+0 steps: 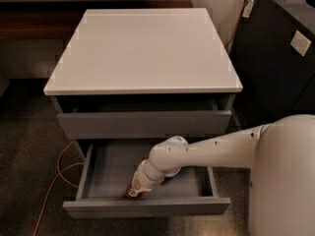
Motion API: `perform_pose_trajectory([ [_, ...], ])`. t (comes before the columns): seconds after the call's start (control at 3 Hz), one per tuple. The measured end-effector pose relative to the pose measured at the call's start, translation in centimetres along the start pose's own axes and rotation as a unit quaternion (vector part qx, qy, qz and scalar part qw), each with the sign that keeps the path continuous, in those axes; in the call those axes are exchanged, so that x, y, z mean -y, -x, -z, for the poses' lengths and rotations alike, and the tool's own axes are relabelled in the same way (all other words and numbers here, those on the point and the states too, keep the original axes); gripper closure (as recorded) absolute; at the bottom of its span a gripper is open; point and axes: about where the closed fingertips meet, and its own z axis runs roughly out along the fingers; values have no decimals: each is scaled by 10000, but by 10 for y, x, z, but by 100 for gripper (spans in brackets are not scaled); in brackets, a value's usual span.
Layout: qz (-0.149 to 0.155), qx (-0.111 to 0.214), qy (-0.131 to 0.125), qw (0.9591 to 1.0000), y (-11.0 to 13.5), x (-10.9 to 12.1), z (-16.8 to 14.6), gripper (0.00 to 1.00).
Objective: Pick coke can from middle drawer and place on counter
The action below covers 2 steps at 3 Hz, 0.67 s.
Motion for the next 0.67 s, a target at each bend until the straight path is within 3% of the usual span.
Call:
perform_pose_trajectory([
  [0.33, 231, -269, 147, 9993, 4, 14, 2, 75],
  [0.67, 483, -556, 366, 9966, 5, 23, 2, 44],
])
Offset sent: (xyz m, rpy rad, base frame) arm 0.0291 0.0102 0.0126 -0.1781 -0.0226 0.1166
